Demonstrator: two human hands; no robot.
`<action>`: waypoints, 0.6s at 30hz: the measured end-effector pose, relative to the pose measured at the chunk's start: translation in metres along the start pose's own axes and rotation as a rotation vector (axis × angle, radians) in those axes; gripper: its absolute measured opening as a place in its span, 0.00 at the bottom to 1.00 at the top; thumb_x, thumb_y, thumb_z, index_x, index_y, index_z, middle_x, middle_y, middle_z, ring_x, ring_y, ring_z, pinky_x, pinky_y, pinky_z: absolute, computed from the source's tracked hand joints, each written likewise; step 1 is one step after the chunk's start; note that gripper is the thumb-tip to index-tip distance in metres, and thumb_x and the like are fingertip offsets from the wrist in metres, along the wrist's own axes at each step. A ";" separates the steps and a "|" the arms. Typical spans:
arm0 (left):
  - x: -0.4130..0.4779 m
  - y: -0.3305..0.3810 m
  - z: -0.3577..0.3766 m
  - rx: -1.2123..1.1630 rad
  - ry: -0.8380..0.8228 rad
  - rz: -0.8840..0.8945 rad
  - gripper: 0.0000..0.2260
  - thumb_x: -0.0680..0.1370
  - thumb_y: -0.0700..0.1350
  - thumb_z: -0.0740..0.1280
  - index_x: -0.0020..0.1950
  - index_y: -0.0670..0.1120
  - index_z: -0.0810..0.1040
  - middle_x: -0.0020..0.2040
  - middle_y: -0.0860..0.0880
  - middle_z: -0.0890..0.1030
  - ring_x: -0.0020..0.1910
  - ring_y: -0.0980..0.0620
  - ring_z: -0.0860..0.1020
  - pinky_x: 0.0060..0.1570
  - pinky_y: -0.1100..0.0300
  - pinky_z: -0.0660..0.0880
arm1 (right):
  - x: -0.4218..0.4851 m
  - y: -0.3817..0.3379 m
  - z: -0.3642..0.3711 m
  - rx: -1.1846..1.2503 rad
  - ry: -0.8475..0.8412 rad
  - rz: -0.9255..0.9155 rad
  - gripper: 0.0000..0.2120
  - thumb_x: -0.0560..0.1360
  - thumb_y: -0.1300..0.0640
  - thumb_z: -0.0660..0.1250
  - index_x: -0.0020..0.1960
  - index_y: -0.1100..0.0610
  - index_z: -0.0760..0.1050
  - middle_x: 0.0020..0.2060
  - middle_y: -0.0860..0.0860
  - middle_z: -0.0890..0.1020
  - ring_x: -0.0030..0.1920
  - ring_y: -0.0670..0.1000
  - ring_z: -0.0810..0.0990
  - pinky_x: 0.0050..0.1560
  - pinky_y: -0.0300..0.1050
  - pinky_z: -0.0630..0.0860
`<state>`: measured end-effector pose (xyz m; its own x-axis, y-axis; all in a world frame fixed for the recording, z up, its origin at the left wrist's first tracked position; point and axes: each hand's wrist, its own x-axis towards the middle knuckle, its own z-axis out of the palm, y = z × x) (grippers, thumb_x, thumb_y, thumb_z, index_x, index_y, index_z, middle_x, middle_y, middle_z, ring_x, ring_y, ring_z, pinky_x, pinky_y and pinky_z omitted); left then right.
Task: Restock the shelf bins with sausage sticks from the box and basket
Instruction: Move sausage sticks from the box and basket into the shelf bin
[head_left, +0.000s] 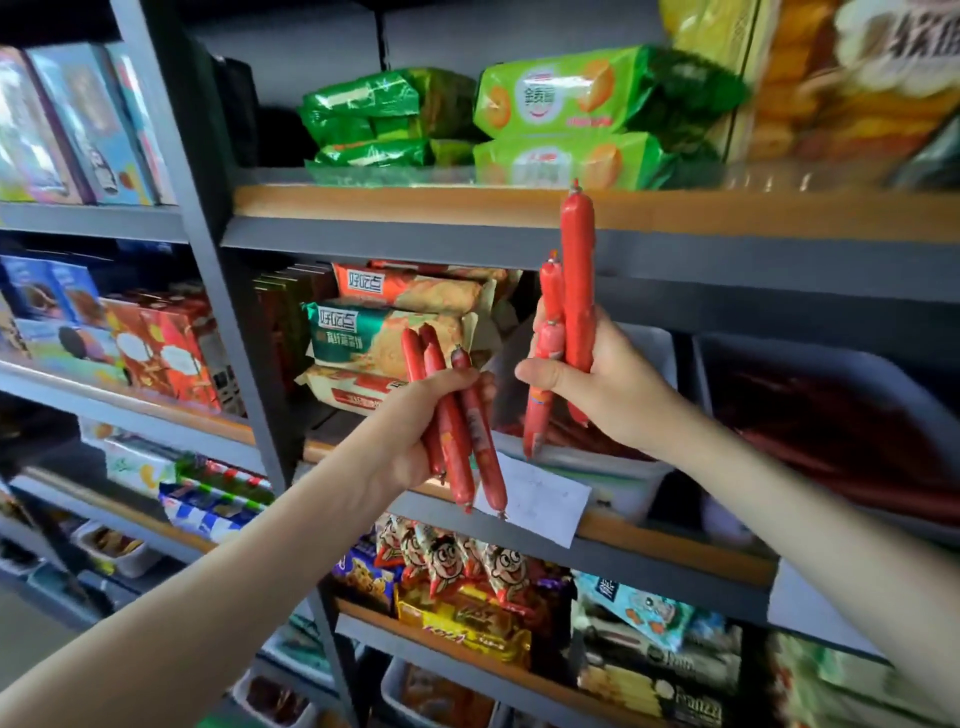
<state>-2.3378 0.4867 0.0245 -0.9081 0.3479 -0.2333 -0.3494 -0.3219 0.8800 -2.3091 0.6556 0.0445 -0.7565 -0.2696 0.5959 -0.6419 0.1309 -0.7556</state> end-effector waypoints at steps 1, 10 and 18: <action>0.002 0.001 0.000 -0.022 0.001 0.002 0.05 0.78 0.41 0.64 0.47 0.42 0.79 0.38 0.48 0.81 0.33 0.53 0.80 0.35 0.61 0.78 | 0.000 0.000 -0.002 0.003 0.010 -0.029 0.21 0.69 0.62 0.68 0.55 0.46 0.64 0.35 0.36 0.72 0.39 0.42 0.71 0.46 0.40 0.72; 0.015 0.007 -0.002 -0.166 0.109 0.070 0.07 0.78 0.40 0.63 0.42 0.41 0.76 0.34 0.46 0.79 0.30 0.52 0.78 0.32 0.62 0.77 | 0.000 0.026 -0.029 -0.804 -0.226 0.250 0.20 0.76 0.55 0.67 0.63 0.53 0.62 0.53 0.46 0.73 0.53 0.49 0.75 0.47 0.40 0.68; 0.015 0.004 -0.001 -0.277 0.138 0.078 0.06 0.78 0.38 0.63 0.42 0.41 0.74 0.35 0.46 0.78 0.36 0.51 0.77 0.44 0.58 0.76 | -0.002 0.055 -0.061 -1.102 -0.513 0.606 0.24 0.76 0.50 0.66 0.69 0.53 0.66 0.60 0.53 0.73 0.57 0.53 0.73 0.56 0.44 0.69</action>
<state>-2.3533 0.4895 0.0243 -0.9508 0.1955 -0.2402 -0.3096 -0.5773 0.7555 -2.3509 0.7216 0.0186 -0.9772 -0.1877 -0.0994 -0.1769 0.9783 -0.1080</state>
